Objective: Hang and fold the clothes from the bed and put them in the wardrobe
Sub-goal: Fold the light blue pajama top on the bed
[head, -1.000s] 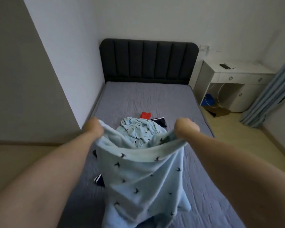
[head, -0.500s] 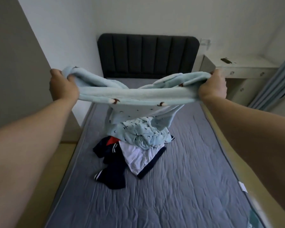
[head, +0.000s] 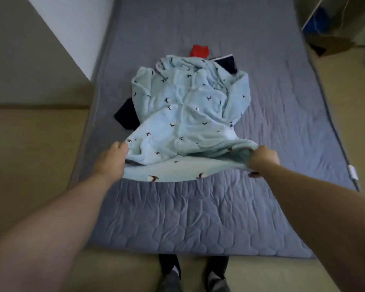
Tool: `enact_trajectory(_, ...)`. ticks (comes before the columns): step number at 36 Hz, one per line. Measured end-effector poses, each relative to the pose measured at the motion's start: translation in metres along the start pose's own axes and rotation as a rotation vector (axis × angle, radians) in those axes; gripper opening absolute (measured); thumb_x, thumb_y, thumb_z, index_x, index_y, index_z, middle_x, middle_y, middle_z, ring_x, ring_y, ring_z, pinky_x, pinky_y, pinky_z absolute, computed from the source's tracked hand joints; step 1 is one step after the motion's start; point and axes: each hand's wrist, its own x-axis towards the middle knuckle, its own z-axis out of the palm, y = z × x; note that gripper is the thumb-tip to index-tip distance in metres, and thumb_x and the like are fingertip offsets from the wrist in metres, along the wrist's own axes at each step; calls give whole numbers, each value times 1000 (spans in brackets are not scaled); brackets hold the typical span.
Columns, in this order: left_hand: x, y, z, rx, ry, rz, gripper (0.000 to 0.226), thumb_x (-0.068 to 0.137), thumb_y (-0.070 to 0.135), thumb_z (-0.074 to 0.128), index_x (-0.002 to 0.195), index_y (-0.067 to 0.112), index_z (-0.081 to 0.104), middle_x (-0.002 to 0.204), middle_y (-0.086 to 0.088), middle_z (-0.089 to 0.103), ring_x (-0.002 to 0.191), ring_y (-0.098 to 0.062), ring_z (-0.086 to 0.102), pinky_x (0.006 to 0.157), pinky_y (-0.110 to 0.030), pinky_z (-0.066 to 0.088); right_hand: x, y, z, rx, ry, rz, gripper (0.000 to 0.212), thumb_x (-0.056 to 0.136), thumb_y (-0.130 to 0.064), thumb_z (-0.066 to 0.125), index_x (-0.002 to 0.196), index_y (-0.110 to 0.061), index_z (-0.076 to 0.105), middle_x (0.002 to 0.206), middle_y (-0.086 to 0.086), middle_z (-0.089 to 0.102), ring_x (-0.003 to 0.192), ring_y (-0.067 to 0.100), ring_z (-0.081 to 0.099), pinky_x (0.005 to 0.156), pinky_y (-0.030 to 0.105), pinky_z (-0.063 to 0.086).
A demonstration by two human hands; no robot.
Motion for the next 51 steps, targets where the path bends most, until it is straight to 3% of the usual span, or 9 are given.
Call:
enact_trajectory(6,-34,-3,136,10,-191,-109,49,82,-4,52,125,20,44,119,-9,38,78,-32,50,67,-43,43,14,75,123,-320,-34,23,41,95,-13,51,136,-9,49,134,16,40,121,40,50,96,48,47)
enact_trajectory(13,-56,-14,213,55,-217,-28,51,99,17,40,148,32,36,132,-5,38,97,-35,56,74,-40,44,23,128,191,-628,31,-411,34,92,-11,51,124,-22,44,124,11,40,109,37,48,68,42,40)
enact_trajectory(25,-116,-23,263,59,-406,-140,33,102,26,42,135,28,45,124,-7,45,96,-32,54,81,-43,46,4,215,242,-750,-183,-258,33,95,-13,52,126,-24,48,117,9,42,104,33,52,72,39,41)
enact_trajectory(30,-132,-18,296,167,-545,-143,54,101,12,39,152,25,29,137,-9,37,112,-33,51,95,-45,47,-2,233,265,-770,-187,-208,40,93,-15,53,130,-23,41,123,10,44,112,31,52,76,40,42)
enact_trajectory(35,-120,4,323,252,-529,-263,56,85,54,60,131,23,51,135,-6,48,127,-29,40,102,-45,32,-2,220,290,-766,-108,-202,47,90,-46,57,124,-15,44,121,12,49,110,32,53,86,43,44)
enact_trajectory(40,-94,42,333,-308,-274,-602,76,67,62,76,119,11,55,124,-12,57,115,-36,54,95,-47,49,-9,196,315,-214,-289,174,50,86,-66,47,92,-17,55,83,3,58,63,20,47,62,33,36)
enact_trajectory(44,-81,66,327,-485,-90,-751,56,66,59,77,99,22,51,108,-3,63,101,-32,61,89,-46,51,-10,173,332,387,-225,451,75,89,-58,60,138,-2,51,139,16,56,121,35,56,95,33,43)
enact_trajectory(48,-86,80,327,-437,-74,-499,26,75,34,73,79,19,53,90,-3,62,83,-31,60,82,-42,51,-12,147,322,1040,-59,819,106,76,-46,81,158,-24,17,146,1,44,123,29,50,101,44,44)
enact_trajectory(51,-100,84,334,-321,-169,-144,12,77,15,69,85,9,62,90,-10,61,83,-35,60,72,-36,49,-6,137,311,1364,-102,920,76,77,-27,82,145,-27,46,122,-7,52,97,17,52,82,34,46)
